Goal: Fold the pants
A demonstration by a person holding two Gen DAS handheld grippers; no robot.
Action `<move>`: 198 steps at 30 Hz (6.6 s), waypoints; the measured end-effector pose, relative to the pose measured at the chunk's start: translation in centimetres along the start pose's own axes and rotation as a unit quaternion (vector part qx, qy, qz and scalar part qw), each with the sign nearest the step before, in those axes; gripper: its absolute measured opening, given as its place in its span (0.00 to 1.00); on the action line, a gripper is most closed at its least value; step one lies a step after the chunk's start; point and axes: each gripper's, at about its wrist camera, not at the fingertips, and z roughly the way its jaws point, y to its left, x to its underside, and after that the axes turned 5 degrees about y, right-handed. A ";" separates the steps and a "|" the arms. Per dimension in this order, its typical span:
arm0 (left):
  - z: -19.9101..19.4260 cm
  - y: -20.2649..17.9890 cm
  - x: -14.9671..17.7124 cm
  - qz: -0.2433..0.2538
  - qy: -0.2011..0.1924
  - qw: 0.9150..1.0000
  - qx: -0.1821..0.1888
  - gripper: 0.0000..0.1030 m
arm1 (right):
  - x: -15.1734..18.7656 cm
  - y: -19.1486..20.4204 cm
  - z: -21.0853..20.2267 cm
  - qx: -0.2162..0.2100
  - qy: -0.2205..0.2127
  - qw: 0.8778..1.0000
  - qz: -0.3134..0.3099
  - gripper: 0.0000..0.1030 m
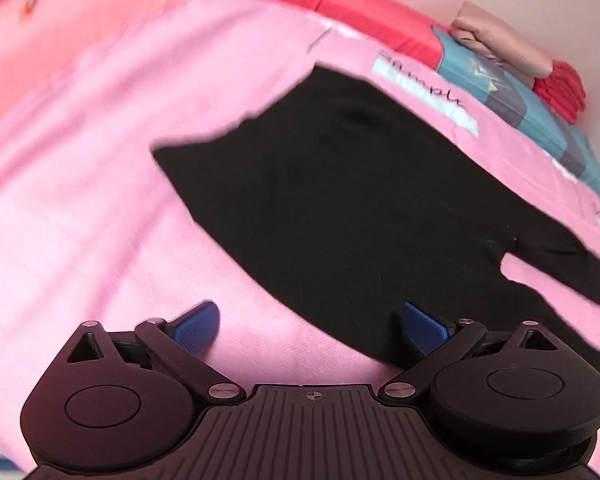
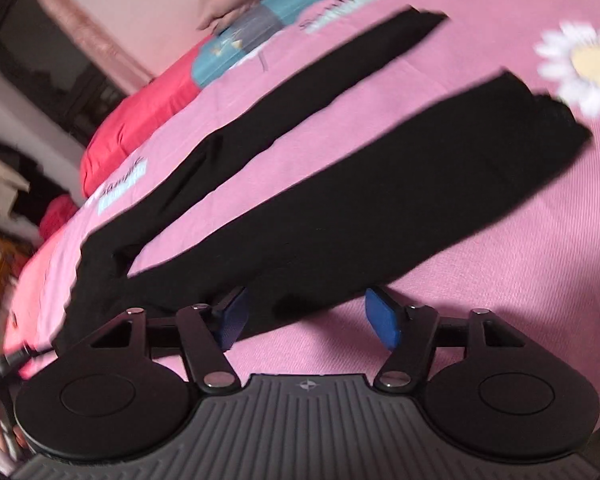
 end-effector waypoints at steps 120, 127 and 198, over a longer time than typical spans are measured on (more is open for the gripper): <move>12.4 -8.0 -12.6 0.106 -0.118 0.985 0.071 1.00 | -5.9 27.8 29.9 -0.277 0.190 0.828 -0.449 0.77; 12.3 -7.7 -12.5 0.104 -0.121 0.984 0.075 1.00 | -2.4 28.3 27.4 -0.334 0.201 0.782 -0.486 0.75; 5.6 0.5 -14.5 -0.071 -0.230 0.951 -0.195 1.00 | -7.7 46.5 43.3 -0.208 0.135 0.865 -0.436 0.06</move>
